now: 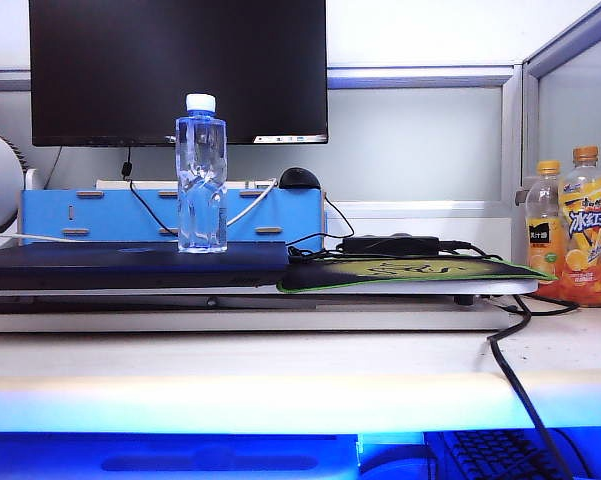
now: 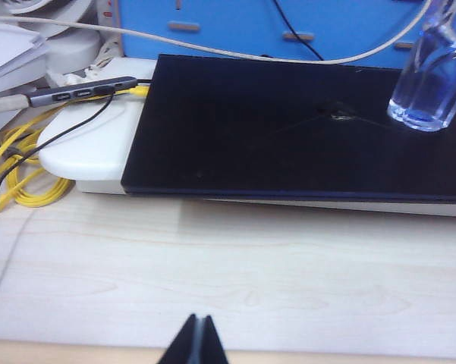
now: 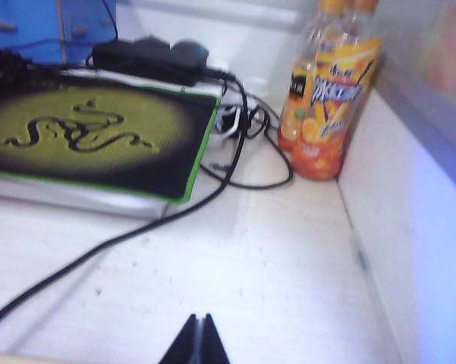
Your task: Pick up the mineral water bottle and place it on the laptop.
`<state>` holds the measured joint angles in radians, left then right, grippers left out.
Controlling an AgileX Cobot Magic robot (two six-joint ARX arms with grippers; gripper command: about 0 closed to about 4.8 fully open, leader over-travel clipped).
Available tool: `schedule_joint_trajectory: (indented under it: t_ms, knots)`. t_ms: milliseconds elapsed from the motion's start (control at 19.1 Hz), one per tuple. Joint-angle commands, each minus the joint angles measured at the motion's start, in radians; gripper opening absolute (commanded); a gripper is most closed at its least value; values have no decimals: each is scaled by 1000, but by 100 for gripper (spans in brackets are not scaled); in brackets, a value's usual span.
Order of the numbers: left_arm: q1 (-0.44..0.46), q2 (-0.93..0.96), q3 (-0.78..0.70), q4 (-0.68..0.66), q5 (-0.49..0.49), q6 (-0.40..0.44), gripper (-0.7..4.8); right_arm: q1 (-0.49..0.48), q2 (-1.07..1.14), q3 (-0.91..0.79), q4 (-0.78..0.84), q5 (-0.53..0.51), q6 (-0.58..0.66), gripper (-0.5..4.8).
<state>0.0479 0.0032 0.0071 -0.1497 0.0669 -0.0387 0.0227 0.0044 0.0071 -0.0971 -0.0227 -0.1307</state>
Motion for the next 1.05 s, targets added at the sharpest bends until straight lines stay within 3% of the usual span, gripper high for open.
schedule_joint_trajectory:
  t_ms: [52,1045]
  knots:
    - [0,-2,0,0,1,1,-2,-16,11,-2,-79,2,13,0]
    - [0,-2,0,1,1,2,-2,-15,18,-2,-71,-2,13,0]
